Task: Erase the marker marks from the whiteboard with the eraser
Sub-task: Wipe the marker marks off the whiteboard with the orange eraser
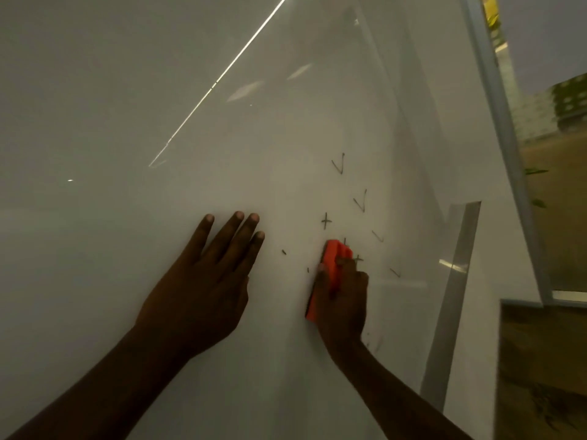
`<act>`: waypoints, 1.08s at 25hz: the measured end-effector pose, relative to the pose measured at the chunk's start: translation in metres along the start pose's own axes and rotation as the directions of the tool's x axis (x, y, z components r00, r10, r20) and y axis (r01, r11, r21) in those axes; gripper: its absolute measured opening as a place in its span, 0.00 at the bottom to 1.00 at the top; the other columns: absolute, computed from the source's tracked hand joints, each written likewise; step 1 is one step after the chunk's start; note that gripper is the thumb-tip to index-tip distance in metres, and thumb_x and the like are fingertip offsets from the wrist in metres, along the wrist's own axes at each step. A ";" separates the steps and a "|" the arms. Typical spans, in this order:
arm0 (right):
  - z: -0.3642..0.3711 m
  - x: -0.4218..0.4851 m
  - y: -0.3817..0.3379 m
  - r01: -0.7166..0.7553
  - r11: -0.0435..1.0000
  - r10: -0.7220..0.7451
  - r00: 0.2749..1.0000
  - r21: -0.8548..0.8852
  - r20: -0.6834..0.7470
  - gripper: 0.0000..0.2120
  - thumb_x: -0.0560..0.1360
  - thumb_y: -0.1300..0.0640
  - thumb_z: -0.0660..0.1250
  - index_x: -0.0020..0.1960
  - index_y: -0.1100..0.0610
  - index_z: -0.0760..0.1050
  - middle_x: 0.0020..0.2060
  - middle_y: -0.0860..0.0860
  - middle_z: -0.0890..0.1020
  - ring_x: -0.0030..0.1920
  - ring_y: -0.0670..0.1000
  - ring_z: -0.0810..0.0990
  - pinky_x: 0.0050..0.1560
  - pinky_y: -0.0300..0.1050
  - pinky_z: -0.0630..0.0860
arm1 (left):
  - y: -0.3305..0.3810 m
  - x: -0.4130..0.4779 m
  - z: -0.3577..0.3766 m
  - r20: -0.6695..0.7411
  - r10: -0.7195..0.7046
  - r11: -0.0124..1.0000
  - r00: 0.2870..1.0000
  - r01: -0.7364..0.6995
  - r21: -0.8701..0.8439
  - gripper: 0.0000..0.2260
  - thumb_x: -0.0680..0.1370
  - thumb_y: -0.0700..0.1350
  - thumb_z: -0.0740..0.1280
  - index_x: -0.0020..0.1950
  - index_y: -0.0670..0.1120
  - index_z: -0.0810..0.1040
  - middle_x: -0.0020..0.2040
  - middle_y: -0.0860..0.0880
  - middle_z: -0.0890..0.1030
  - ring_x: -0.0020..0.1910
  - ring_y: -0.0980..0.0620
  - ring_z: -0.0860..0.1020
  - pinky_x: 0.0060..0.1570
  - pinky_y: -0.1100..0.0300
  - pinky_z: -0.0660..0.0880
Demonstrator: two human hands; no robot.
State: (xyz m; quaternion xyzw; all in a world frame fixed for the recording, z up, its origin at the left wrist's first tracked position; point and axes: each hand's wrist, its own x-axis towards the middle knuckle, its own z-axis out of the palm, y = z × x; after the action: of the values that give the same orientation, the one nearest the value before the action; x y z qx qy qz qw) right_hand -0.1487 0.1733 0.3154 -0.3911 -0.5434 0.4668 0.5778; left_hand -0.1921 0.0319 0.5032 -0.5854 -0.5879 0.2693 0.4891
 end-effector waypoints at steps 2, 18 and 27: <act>-0.003 -0.028 -0.036 0.337 0.939 -0.341 0.937 0.066 0.080 0.31 0.79 0.34 0.53 0.73 0.52 0.65 0.59 0.48 0.71 0.49 0.42 0.73 0.43 0.24 0.71 | 0.001 0.000 0.000 -0.017 0.003 1.000 1.000 -0.003 -0.008 0.29 0.80 0.49 0.55 0.79 0.39 0.63 0.81 0.37 0.58 0.80 0.38 0.56 0.76 0.34 0.55; -0.016 0.005 0.016 0.680 0.724 -0.640 0.726 -0.116 0.252 0.27 0.80 0.37 0.54 0.72 0.53 0.66 0.60 0.55 0.75 0.50 0.49 0.77 0.44 0.36 0.77 | 0.005 0.004 0.010 -0.087 0.002 1.000 0.996 -0.003 -0.007 0.29 0.80 0.49 0.51 0.78 0.37 0.64 0.80 0.35 0.59 0.79 0.35 0.58 0.75 0.34 0.54; 0.004 0.067 -0.051 0.225 0.968 -0.226 0.974 -0.110 0.000 0.29 0.79 0.37 0.56 0.73 0.54 0.63 0.54 0.52 0.71 0.49 0.52 0.78 0.40 0.34 0.73 | 0.003 0.010 0.016 -0.126 0.054 0.998 0.991 -0.057 -0.024 0.30 0.75 0.49 0.53 0.72 0.35 0.73 0.73 0.32 0.70 0.74 0.32 0.64 0.70 0.32 0.57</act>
State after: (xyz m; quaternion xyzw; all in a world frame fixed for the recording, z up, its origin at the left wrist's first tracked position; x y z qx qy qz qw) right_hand -0.1488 0.2241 0.3822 -0.3608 -0.6056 0.3652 0.6081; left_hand -0.2031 0.0458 0.4973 -0.6238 -0.5433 0.2375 0.5093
